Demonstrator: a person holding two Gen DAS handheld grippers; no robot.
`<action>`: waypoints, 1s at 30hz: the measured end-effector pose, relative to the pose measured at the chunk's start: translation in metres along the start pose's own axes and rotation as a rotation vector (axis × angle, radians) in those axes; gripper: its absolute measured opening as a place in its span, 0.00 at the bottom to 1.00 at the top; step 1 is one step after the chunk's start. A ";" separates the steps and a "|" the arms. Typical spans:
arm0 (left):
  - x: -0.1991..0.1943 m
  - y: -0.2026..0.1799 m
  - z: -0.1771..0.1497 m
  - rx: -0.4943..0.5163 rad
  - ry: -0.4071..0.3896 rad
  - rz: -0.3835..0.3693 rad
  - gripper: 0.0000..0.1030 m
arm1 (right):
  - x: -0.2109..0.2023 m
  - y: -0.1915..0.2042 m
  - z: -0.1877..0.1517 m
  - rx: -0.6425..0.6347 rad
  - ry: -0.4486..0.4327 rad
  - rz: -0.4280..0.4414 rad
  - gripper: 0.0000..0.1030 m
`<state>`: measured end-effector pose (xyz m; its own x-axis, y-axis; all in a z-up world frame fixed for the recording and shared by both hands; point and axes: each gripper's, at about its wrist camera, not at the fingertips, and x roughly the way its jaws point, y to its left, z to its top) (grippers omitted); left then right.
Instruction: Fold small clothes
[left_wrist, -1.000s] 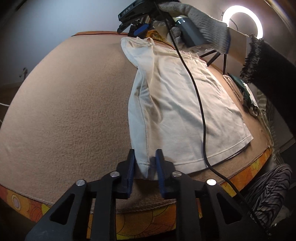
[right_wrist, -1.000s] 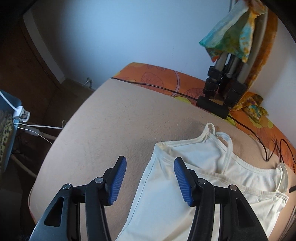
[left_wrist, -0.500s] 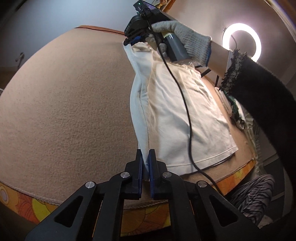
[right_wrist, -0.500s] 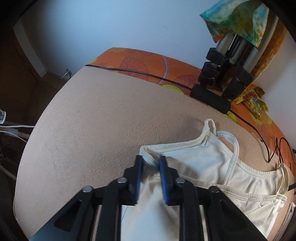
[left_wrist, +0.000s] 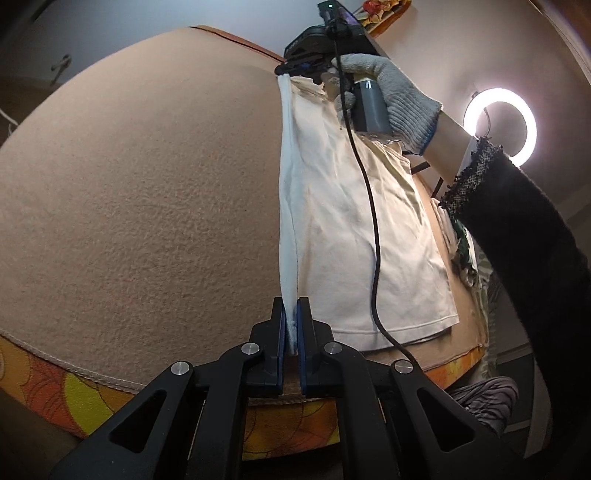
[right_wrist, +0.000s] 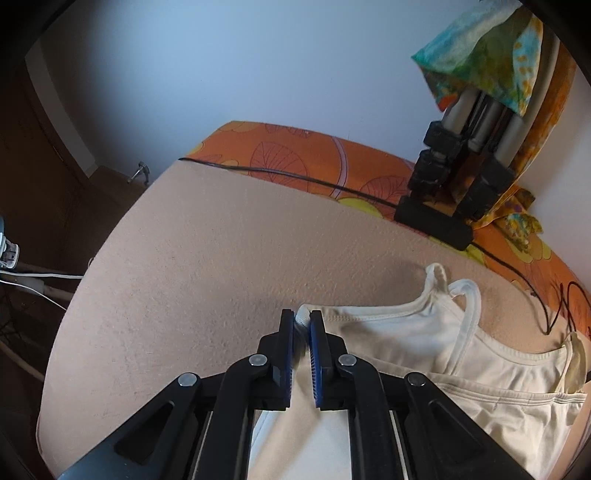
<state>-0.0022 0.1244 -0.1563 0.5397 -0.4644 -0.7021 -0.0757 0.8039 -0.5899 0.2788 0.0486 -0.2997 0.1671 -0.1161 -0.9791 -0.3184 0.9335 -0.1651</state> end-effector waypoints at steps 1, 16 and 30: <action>0.000 -0.002 0.000 0.009 -0.004 0.006 0.04 | 0.001 0.000 0.000 0.000 0.003 0.002 0.05; -0.002 -0.060 0.002 0.212 -0.036 -0.023 0.04 | -0.050 -0.035 -0.004 0.036 -0.049 0.075 0.05; 0.050 -0.125 -0.013 0.368 0.078 -0.044 0.04 | -0.075 -0.123 -0.036 0.095 -0.052 -0.012 0.05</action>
<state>0.0233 -0.0040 -0.1234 0.4691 -0.5172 -0.7159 0.2602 0.8556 -0.4476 0.2715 -0.0700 -0.2100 0.2195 -0.1119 -0.9692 -0.2265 0.9604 -0.1621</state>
